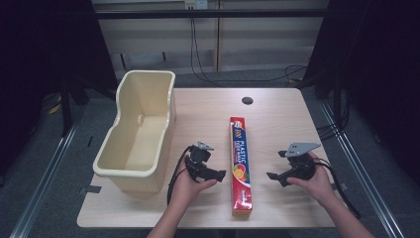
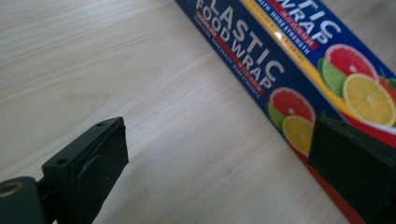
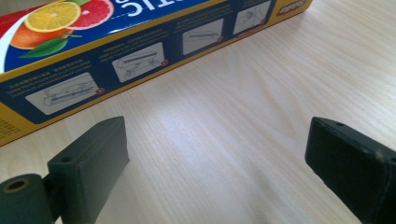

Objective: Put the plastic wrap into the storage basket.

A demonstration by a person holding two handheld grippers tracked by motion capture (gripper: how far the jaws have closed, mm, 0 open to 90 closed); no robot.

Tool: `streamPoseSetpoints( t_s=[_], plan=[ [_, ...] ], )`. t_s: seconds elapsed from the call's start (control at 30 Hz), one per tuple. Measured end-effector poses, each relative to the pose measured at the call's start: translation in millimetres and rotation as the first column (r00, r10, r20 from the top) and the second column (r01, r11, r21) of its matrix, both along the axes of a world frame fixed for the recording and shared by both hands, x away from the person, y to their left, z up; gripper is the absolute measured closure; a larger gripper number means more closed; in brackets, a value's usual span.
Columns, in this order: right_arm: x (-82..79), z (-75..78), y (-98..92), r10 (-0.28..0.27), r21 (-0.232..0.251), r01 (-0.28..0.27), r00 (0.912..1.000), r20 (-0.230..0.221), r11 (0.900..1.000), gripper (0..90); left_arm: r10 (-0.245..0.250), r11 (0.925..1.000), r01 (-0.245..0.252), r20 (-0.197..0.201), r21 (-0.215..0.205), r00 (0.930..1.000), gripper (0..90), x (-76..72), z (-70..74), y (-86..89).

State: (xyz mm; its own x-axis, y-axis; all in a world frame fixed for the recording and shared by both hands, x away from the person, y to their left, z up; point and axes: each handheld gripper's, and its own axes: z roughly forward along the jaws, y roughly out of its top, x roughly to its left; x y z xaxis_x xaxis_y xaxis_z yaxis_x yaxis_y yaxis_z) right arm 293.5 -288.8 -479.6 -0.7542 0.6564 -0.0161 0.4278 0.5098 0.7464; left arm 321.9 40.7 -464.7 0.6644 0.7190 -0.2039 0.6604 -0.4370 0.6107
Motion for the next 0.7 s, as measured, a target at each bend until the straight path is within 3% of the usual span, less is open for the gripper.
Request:
streamPoseSetpoints(
  t_s=[0.37, 0.7],
  plan=[
    [0.9, 0.9, -6.9, -0.019, 0.012, 0.019, 0.9998, -0.005, 1.000, 5.7, -0.031, 0.9994, 0.031, -0.045, 0.017, 0.9985, 4.1, 18.8, 13.8, -31.1],
    [1.7, 1.7, -11.2, -0.041, 0.019, 0.041, 0.9992, 0.004, 0.999, 5.7, -0.009, 0.9995, 0.012, -0.083, 0.028, 0.9965, 3.5, 37.3, 27.7, -49.2]
  ],
)
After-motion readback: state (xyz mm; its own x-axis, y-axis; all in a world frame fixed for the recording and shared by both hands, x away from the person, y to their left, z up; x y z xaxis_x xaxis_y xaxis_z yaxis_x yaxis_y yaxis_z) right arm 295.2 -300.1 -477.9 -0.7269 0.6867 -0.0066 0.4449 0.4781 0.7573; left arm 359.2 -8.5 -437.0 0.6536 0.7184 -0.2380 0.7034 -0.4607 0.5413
